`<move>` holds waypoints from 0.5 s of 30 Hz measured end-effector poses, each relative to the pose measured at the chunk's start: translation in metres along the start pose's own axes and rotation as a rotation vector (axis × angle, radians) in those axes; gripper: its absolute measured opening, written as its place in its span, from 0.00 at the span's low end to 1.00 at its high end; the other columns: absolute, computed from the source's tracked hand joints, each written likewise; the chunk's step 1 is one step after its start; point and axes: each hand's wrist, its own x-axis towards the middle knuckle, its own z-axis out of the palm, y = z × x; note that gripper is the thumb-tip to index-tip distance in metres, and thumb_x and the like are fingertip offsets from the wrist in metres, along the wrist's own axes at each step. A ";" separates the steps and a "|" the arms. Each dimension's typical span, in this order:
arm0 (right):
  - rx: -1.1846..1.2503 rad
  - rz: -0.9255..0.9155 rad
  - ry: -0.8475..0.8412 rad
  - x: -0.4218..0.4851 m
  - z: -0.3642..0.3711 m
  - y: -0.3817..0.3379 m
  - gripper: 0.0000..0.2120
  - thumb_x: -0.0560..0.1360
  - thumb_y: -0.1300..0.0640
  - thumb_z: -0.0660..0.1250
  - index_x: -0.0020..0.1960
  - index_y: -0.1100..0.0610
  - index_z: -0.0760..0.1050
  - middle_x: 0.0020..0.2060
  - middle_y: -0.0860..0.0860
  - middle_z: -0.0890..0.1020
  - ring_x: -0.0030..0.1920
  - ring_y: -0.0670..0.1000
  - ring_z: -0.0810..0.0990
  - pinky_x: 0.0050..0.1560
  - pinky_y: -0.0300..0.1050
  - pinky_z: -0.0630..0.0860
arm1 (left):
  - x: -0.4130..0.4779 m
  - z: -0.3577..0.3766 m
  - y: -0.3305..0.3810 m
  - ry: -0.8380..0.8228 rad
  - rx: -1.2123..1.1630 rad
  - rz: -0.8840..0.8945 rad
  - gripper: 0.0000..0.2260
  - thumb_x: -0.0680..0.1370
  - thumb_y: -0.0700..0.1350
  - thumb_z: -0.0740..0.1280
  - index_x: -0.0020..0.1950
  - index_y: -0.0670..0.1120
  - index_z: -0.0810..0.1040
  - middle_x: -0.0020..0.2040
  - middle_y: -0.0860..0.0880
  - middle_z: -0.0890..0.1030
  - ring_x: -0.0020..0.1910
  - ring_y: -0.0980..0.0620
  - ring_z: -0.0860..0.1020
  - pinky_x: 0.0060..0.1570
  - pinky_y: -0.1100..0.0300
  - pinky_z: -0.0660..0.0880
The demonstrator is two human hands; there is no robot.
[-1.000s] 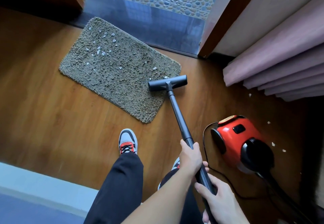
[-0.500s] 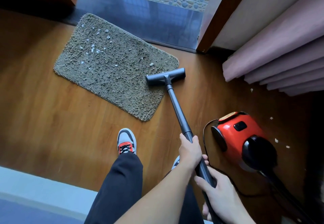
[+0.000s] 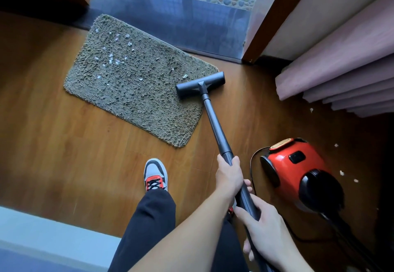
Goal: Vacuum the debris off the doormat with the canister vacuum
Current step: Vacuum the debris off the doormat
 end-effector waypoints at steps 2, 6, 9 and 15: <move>-0.040 -0.015 -0.037 0.010 -0.001 -0.009 0.09 0.83 0.49 0.63 0.63 0.41 0.73 0.25 0.58 0.82 0.22 0.55 0.80 0.32 0.43 0.81 | 0.007 -0.001 0.008 0.003 0.008 0.018 0.20 0.83 0.52 0.58 0.74 0.50 0.60 0.44 0.44 0.73 0.25 0.53 0.76 0.31 0.55 0.79; -0.010 -0.042 0.009 0.024 -0.005 -0.025 0.03 0.83 0.52 0.63 0.55 0.48 0.75 0.24 0.56 0.82 0.21 0.54 0.79 0.28 0.44 0.79 | 0.021 -0.003 0.033 0.021 0.015 0.048 0.18 0.83 0.52 0.58 0.71 0.50 0.63 0.44 0.45 0.74 0.25 0.54 0.77 0.30 0.58 0.78; -0.040 -0.091 0.028 0.042 -0.004 -0.041 0.03 0.83 0.52 0.64 0.52 0.51 0.75 0.24 0.57 0.82 0.21 0.54 0.79 0.28 0.43 0.80 | 0.031 -0.005 0.054 0.043 0.008 0.069 0.13 0.83 0.51 0.59 0.65 0.47 0.66 0.44 0.44 0.73 0.24 0.53 0.76 0.27 0.58 0.77; -0.038 -0.117 0.006 0.047 -0.004 -0.054 0.02 0.82 0.52 0.64 0.51 0.50 0.74 0.23 0.57 0.82 0.20 0.53 0.79 0.27 0.42 0.78 | 0.032 -0.012 0.069 0.054 -0.009 0.064 0.10 0.83 0.50 0.59 0.60 0.47 0.67 0.42 0.44 0.72 0.24 0.53 0.75 0.27 0.59 0.76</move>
